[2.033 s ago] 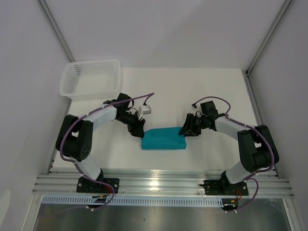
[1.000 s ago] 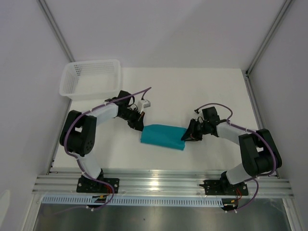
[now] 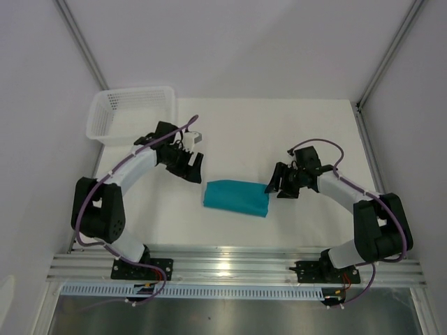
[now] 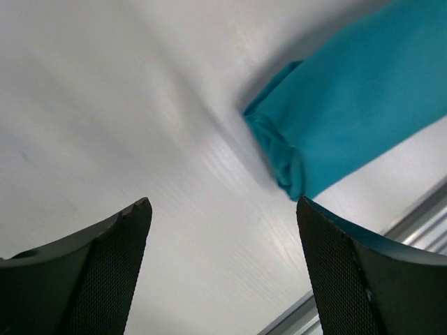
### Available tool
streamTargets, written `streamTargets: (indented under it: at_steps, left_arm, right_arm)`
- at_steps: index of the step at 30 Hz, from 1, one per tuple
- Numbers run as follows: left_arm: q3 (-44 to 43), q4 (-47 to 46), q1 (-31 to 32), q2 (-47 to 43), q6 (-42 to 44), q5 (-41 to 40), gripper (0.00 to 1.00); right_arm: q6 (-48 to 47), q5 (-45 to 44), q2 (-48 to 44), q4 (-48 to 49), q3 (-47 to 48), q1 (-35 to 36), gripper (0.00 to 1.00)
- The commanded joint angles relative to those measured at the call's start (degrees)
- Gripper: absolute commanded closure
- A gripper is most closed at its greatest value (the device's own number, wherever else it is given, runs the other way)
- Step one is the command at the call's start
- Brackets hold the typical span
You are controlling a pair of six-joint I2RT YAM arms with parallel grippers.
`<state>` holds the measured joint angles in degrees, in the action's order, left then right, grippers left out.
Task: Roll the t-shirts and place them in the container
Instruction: Roll the tshirt, then place the rolled tshirt into the container
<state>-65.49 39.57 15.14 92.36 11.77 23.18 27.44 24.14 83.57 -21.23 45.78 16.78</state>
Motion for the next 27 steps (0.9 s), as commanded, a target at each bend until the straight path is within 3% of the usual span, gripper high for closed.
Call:
streamTargets:
  at_steps: [1,10,16,27]
  left_arm:
    - [-1.0,-1.2,0.9,-2.3,-7.0,8.7,0.12]
    - [-0.2,-3.4,4.5,4.4,-13.8,5.8,0.10]
    - [-2.1,-2.8,4.3,10.5,-16.8,6.3,0.21]
    - [-1.9,-3.4,3.0,16.4,-19.3,9.7,0.32]
  right_arm:
    - [1.9,-3.4,0.0,1.4,1.1,1.2,0.37]
    - [3.1,-2.6,4.8,6.3,-1.0,2.2,0.34]
    - [4.0,-1.8,5.6,9.2,-4.2,2.4,0.35]
    - [5.9,-0.7,6.8,13.5,-7.8,2.4,0.40]
